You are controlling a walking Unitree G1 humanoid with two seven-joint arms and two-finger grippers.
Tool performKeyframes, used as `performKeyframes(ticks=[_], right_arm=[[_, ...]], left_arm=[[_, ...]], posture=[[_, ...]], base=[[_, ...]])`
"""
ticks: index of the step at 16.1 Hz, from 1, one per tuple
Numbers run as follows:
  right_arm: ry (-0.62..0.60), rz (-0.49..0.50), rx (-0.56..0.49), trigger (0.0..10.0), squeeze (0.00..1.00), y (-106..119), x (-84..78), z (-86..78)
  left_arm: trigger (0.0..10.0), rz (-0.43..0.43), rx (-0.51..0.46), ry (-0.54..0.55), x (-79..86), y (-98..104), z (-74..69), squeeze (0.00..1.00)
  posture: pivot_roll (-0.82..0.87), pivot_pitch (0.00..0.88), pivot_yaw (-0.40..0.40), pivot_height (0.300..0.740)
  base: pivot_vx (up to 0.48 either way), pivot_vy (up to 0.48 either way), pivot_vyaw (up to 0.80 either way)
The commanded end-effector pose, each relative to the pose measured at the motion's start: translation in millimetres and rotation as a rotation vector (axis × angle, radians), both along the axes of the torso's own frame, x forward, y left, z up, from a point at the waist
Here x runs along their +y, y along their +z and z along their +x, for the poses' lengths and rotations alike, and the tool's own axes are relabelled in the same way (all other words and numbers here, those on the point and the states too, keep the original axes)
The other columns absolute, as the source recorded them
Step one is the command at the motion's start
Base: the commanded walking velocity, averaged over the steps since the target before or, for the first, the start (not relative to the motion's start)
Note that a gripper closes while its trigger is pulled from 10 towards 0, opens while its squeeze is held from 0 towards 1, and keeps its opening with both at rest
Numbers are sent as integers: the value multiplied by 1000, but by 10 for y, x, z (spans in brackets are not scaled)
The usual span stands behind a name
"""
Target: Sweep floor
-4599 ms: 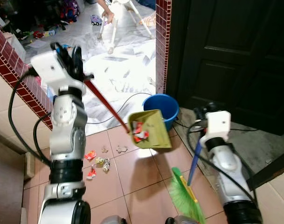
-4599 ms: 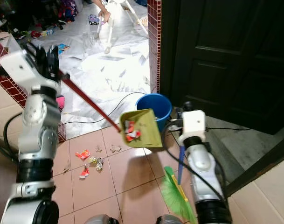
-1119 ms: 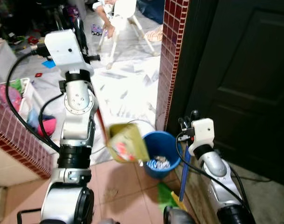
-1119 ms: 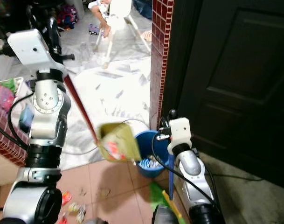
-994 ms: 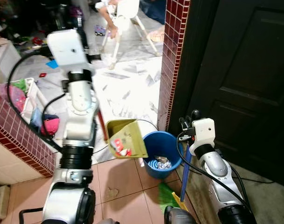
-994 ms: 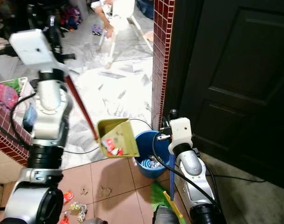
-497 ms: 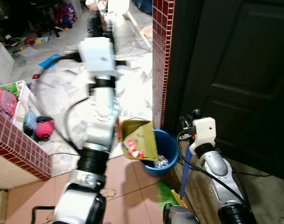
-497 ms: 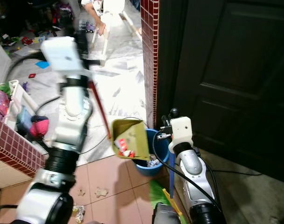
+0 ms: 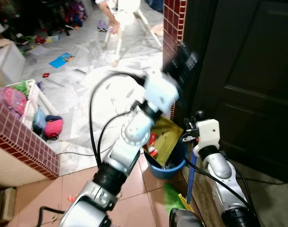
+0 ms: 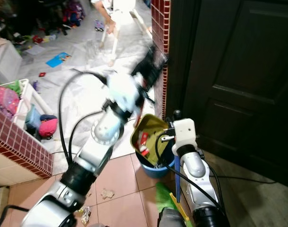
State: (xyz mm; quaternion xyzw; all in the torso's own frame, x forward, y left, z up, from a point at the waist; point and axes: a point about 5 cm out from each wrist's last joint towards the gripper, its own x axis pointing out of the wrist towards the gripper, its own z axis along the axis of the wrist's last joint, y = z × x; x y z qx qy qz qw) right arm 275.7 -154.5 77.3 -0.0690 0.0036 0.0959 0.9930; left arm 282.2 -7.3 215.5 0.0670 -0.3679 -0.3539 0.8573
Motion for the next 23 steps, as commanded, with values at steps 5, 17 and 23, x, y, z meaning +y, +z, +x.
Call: performKeyframes(ticks=[5,17,23], right_arm=[[31,-11,-71,10000,0,128,72,53],[40,-37,-65,10000,0,85,33,21],[58,-46,-58,10000,0,73,39,57]], left_arm=[[10000,354,-137,-233,-140,-263,-220,0],[10000,163,-89,61,389,179,166,0],[10000,-342,-105,383,1192,1020,334,0]], posture=[[-129,0,96,740],[-129,0,86,740],[-106,0,57,740]], base=[[0,0,0],[0,0,0],[0,0,0]])
